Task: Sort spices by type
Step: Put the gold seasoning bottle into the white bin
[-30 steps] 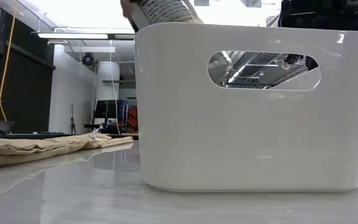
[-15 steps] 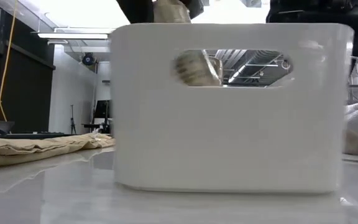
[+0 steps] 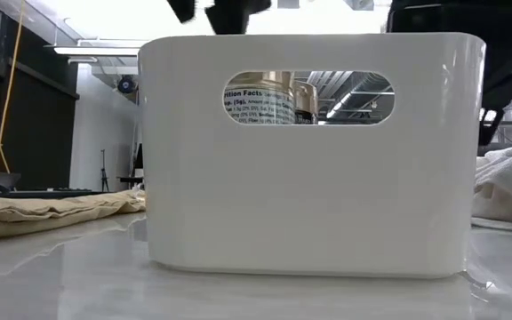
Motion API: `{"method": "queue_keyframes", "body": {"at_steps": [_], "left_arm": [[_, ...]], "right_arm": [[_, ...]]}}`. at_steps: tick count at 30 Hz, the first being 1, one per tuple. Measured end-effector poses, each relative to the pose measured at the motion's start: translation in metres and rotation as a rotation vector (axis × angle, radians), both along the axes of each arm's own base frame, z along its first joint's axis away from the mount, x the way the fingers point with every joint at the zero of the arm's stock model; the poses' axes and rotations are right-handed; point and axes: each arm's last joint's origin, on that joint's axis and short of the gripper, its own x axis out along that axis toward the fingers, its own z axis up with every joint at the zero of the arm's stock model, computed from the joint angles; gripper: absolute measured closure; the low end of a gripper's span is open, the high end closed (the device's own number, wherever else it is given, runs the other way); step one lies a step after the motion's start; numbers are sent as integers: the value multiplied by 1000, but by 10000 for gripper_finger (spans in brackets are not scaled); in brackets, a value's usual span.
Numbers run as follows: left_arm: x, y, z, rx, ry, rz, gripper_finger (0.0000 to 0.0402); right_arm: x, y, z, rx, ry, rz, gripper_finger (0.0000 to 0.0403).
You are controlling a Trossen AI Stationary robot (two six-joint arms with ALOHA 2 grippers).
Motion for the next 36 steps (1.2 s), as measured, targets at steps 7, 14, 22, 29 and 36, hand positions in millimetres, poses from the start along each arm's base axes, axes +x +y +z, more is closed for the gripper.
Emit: {"method": "queue_keyframes", "body": {"at_steps": [7, 14, 22, 29, 36], "left_arm": [[-40, 13, 54, -21, -122, 132, 87], [-84, 28, 69, -134, -492, 383, 87], [-115, 39, 18, -403, -649, 656, 87], [-119, 37, -2, -482, -666, 733, 87], [-118, 40, -5, -453, -682, 713, 87]], "right_arm": [[-30, -7, 37, -17, -21, 26, 403], [-63, 0, 77, 23, -177, 37, 403], [-73, 38, 103, -59, 149, 248, 403], [-80, 75, 116, -15, 584, 446, 403], [-94, 82, 93, 1, 916, 373, 403]]}}
